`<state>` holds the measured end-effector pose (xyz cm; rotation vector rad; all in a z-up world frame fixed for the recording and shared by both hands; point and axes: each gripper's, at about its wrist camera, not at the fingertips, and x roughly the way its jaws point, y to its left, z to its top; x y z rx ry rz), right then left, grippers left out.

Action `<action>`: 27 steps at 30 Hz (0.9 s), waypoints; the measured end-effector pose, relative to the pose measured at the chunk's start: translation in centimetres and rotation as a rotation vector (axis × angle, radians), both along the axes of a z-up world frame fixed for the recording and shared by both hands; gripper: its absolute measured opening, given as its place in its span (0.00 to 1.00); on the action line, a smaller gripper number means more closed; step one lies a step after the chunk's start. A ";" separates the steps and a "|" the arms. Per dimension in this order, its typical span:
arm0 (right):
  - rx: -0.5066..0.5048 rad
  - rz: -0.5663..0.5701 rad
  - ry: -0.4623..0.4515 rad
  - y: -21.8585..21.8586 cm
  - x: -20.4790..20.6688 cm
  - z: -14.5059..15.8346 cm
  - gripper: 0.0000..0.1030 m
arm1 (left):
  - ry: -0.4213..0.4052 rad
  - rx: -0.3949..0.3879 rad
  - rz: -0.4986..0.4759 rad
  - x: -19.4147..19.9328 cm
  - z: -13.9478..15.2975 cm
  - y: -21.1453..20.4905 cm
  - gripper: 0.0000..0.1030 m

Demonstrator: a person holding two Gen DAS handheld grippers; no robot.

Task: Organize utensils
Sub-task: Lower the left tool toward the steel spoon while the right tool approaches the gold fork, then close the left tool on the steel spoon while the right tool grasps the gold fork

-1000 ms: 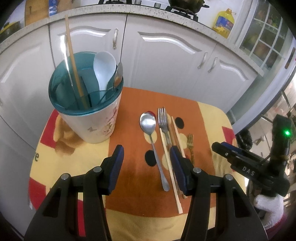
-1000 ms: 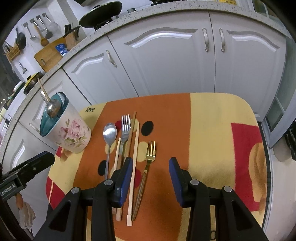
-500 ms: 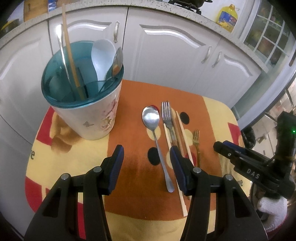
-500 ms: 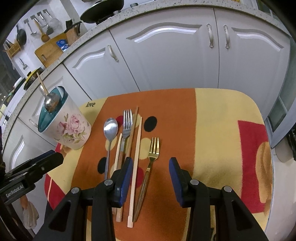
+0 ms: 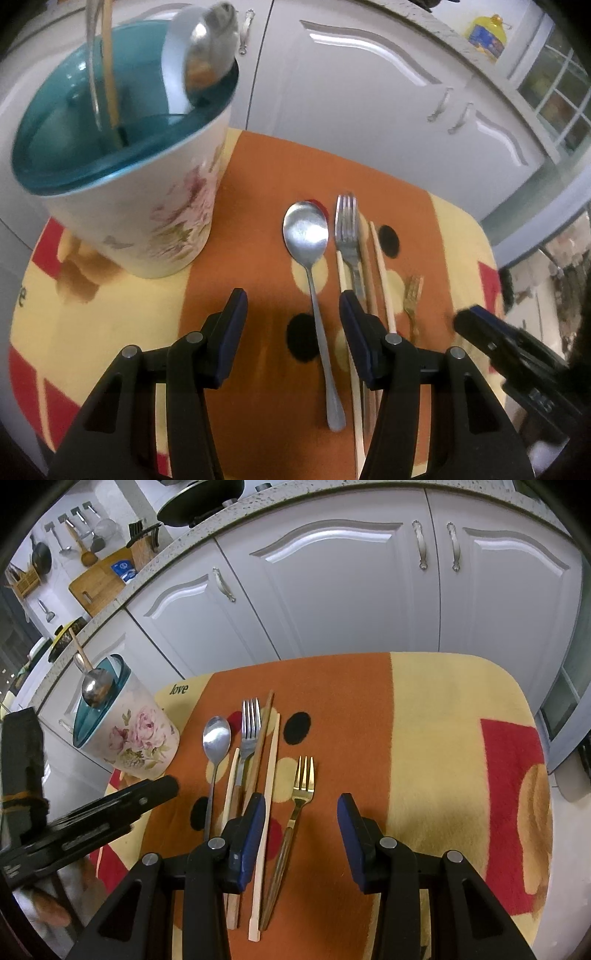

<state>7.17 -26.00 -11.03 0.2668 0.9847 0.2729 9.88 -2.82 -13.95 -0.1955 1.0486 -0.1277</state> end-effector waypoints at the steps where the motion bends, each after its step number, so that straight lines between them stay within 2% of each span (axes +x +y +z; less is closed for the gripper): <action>1: 0.002 -0.001 0.001 -0.1 0.0 -0.1 0.37 | -0.005 0.013 0.012 0.2 -0.3 -0.1 0.50; 9: 0.028 0.001 -0.003 -1.0 0.6 -0.3 0.37 | -0.003 0.050 0.115 3.2 -2.5 -0.5 0.50; 14: 0.037 0.012 -0.010 -1.3 1.1 -0.5 0.37 | -0.024 0.069 0.124 4.4 -2.9 -1.1 0.50; 20: 0.045 0.017 0.002 -1.5 1.9 -1.4 0.37 | -0.038 0.041 0.115 5.4 -2.9 -1.4 0.48; 22: 0.052 0.020 0.008 -1.5 2.1 -1.7 0.37 | -0.040 0.035 0.081 5.3 -3.0 -1.7 0.17; 27: 0.056 0.035 0.010 -1.2 2.3 -1.8 0.37 | -0.052 -0.012 0.032 4.7 -2.6 -1.1 0.07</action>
